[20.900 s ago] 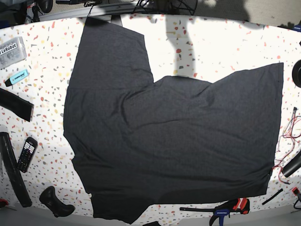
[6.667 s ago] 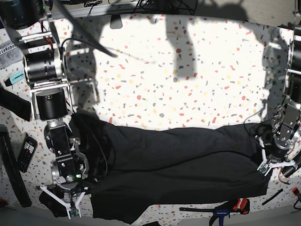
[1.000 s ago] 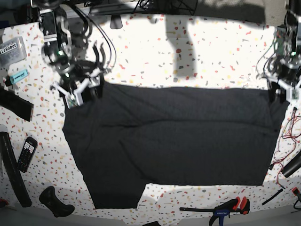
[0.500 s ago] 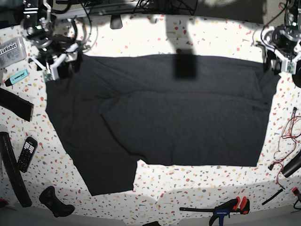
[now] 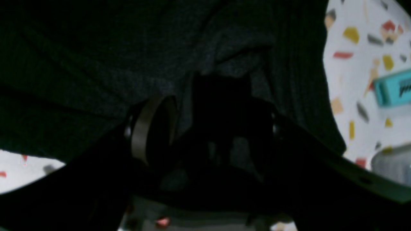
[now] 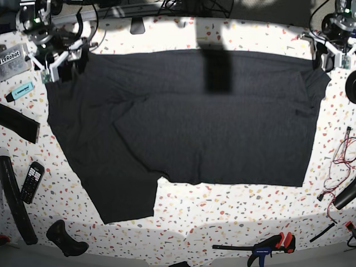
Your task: Fold the T-shirt properly
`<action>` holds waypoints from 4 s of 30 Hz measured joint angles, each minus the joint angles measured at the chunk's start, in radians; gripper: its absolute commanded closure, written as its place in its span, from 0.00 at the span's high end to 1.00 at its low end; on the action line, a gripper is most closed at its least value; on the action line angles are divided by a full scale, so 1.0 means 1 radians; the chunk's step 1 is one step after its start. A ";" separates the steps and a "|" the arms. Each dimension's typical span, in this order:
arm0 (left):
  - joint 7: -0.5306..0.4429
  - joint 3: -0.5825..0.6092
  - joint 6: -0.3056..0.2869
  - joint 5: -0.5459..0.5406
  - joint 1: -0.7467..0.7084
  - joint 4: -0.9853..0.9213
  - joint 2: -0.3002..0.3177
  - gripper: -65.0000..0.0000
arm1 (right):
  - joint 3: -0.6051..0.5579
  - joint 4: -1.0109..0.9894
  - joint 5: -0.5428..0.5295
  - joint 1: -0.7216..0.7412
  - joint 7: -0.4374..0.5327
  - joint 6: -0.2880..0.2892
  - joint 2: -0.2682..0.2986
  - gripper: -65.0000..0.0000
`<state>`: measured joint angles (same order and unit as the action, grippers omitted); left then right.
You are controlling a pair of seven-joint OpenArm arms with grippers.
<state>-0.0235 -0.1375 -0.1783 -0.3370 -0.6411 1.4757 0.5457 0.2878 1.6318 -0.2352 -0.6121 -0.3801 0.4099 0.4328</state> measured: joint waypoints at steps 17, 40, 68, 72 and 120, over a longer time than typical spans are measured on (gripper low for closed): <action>-0.029 -0.008 0.023 0.000 -0.108 0.013 -0.017 0.33 | -0.001 0.202 0.021 -0.150 -0.138 0.002 -0.029 0.57; 0.069 -0.169 0.030 0.023 -0.193 0.117 -0.044 0.33 | -0.007 0.195 -0.007 0.050 -0.198 0.003 -0.034 0.57; 0.106 -0.169 0.005 0.130 -0.003 0.261 -0.047 0.33 | -0.007 0.483 -0.150 0.075 -0.317 0.002 -0.034 0.57; 0.145 -0.169 -0.044 0.134 0.117 0.260 -0.048 0.34 | -0.006 0.483 -0.149 0.146 -0.307 -0.001 -0.034 0.57; 0.007 0.040 -0.222 0.077 1.142 -0.974 -0.152 0.53 | -0.006 0.483 -0.161 0.246 -0.416 -0.001 -0.037 0.57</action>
<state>-0.0166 -0.0971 -0.4000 -0.2604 0.5011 0.5014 0.3935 0.2813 2.1151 -0.3965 -0.3660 -0.7959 0.4088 0.3958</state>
